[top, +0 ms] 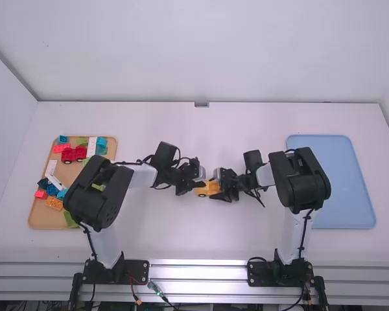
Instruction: Assemble lego blocks to make yellow taxi
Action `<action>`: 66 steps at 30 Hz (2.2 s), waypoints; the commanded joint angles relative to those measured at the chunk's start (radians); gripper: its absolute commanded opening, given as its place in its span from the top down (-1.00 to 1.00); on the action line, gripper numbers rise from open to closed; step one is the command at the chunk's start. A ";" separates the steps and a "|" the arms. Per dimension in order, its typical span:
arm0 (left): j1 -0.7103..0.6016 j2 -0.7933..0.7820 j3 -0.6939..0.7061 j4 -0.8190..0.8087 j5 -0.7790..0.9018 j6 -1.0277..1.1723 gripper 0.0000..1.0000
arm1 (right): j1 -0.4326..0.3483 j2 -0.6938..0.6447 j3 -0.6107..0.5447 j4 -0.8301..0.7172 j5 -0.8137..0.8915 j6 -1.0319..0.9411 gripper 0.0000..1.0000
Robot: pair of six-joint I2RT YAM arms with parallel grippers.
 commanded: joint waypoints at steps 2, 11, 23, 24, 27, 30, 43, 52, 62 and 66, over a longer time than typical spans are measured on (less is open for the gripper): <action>0.001 0.040 -0.040 -0.043 -0.179 0.012 0.96 | -0.003 0.009 0.006 -0.005 0.017 0.002 -0.25; -0.019 0.089 -0.052 -0.002 -0.172 0.012 0.96 | -0.003 0.009 0.006 -0.005 0.018 0.002 -0.25; 0.084 -0.097 0.034 -0.005 0.132 -0.004 0.97 | -0.003 0.009 0.008 -0.001 0.021 0.012 -0.33; 0.110 -0.145 0.046 -0.006 0.178 -0.028 0.96 | -0.003 0.009 0.008 -0.001 0.021 0.012 -0.33; 0.170 -0.244 0.063 -0.005 0.229 -0.096 0.10 | -0.003 0.009 0.009 -0.001 0.022 0.009 -0.37; 0.237 -0.333 0.074 -0.006 0.243 -0.172 -0.99 | -0.003 0.009 0.008 0.003 0.021 0.009 -0.42; 0.447 -0.483 0.074 -0.037 0.237 -0.295 -0.99 | -0.010 -0.101 0.150 -0.393 0.151 -0.035 -0.98; 0.464 -0.483 0.074 -0.075 0.100 -0.295 -0.98 | -0.026 -0.285 0.279 -0.722 0.431 -0.042 -0.97; 0.478 -0.483 0.073 -0.298 -0.467 -0.607 -0.99 | -0.077 -0.420 0.298 -0.594 0.579 0.175 -0.98; 0.478 -0.483 0.073 -0.386 -0.819 -0.894 -0.99 | -0.096 -0.420 0.298 -0.516 0.579 0.238 -0.98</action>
